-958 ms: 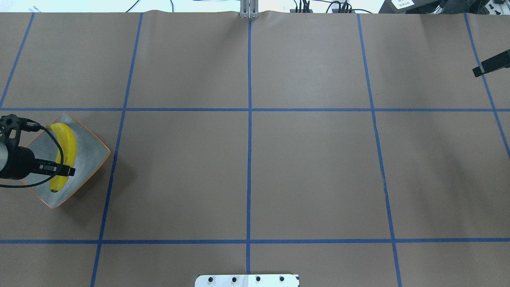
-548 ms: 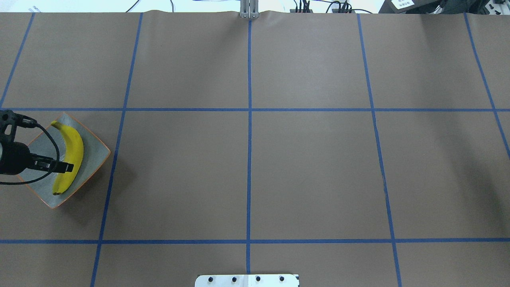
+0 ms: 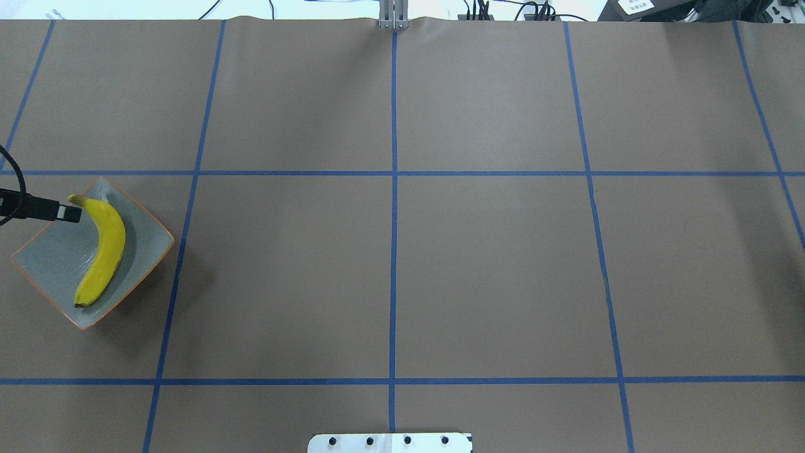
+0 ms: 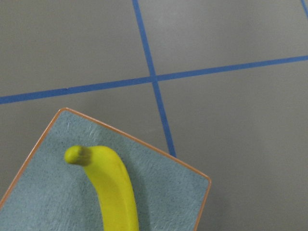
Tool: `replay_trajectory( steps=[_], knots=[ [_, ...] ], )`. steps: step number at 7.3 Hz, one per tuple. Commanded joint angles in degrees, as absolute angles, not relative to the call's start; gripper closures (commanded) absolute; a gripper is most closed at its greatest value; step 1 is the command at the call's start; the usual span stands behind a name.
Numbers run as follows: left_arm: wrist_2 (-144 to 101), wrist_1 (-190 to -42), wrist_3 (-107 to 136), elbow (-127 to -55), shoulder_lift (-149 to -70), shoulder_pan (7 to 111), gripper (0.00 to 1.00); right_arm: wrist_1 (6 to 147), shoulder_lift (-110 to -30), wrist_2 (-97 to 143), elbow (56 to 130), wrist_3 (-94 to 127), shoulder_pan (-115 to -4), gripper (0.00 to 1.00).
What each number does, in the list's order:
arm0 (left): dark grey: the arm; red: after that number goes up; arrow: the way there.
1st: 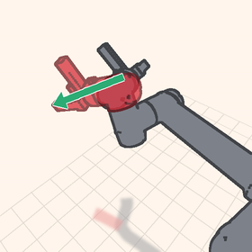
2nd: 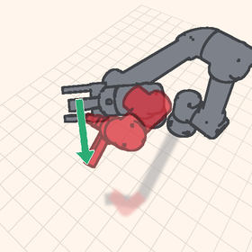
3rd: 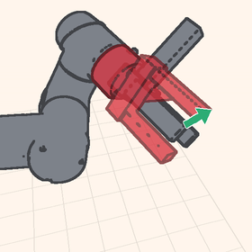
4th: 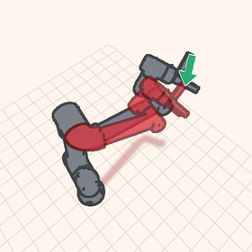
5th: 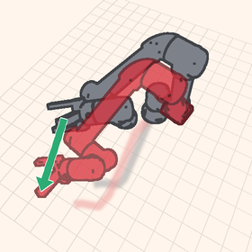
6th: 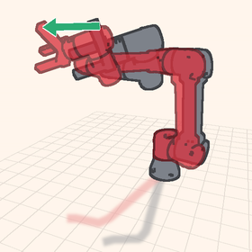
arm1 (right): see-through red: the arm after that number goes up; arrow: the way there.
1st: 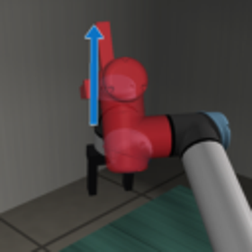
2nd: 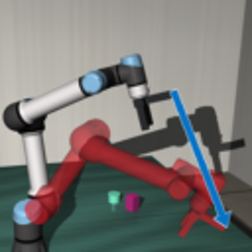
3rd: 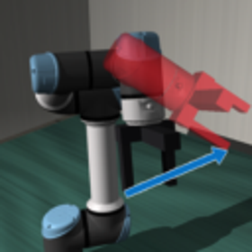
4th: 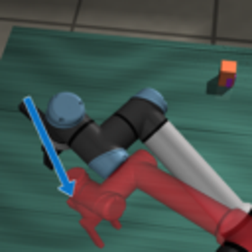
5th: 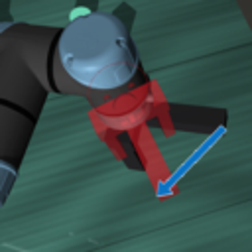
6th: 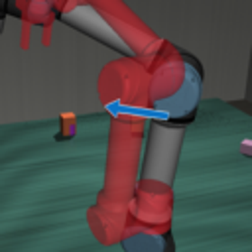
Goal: Transfer all bananas from basket to plate
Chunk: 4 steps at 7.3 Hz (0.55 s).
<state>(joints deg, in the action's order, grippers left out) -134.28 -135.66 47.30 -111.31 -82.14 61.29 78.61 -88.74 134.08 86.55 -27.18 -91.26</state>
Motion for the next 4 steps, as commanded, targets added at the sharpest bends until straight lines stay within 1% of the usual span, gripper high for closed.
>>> replay_trajectory(
  steps=[1,2,3,4],
  knots=[
    [-135.0,-135.6,47.3,-111.4,-83.0,62.1,0.0,78.4,-92.4,133.5,84.4,-39.2,-92.9,0.0],
    [-135.0,-135.7,47.3,-111.4,-83.1,62.1,0.0,78.1,-92.3,131.5,81.8,-42.9,-92.9,0.0],
    [-134.9,-135.8,47.3,-111.4,-83.1,62.1,0.0,74.6,-92.7,127.9,79.9,-43.4,-92.9,0.0],
    [-134.9,-135.9,47.2,-111.5,-83.1,62.1,0.0,68.4,-92.6,126.7,74.9,-43.6,-92.9,0.01]
  ],
)
